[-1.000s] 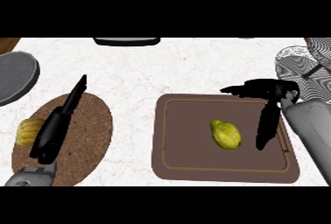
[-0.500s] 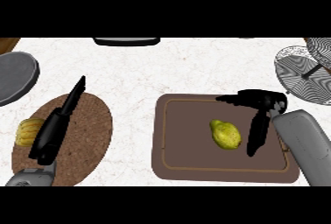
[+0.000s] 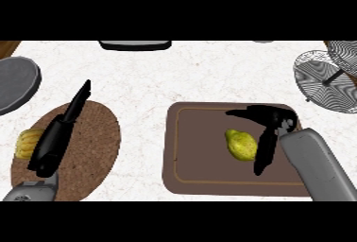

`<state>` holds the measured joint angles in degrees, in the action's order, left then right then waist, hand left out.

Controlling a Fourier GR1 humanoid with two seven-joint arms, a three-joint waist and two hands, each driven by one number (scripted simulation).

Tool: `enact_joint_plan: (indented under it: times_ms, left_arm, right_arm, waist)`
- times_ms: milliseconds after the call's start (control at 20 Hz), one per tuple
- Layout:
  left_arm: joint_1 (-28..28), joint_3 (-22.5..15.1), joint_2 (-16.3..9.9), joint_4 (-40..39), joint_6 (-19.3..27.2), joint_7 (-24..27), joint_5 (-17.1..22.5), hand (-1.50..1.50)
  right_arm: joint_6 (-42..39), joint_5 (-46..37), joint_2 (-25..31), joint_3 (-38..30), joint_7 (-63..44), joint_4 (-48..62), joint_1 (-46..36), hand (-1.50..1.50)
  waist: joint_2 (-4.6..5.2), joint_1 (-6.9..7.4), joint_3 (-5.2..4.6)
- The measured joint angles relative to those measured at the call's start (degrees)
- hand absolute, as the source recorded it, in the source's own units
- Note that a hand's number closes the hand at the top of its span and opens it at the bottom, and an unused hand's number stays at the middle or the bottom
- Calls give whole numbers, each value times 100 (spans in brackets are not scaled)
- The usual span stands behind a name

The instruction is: Pick the pear from the tray and place it in the tiered basket

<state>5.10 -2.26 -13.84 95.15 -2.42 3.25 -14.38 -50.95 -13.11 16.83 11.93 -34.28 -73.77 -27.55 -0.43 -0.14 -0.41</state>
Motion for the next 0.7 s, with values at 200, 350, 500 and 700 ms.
enact_joint_plan:
  times_ms: [200,350,500,700]
  left_arm:
    - [17,55,11,60,-58,-60,-21,0]
    - [-43,-10,66,193,-36,-129,-89,0]
    - [-76,27,60,92,-39,-5,-118,0]
    - [-68,32,115,50,-57,17,-159,0]
  right_arm:
    - [-144,-120,59,34,319,-18,38,150]
    - [-9,-10,-137,-150,273,-52,132,150]
    - [263,-252,-249,-116,587,-64,157,150]
    - [392,-395,-289,-148,1016,-163,171,150]
  waist:
    - [-11,12,-5]
    - [-28,1,-22]
    - [-32,1,-32]
    - [-1,12,0]
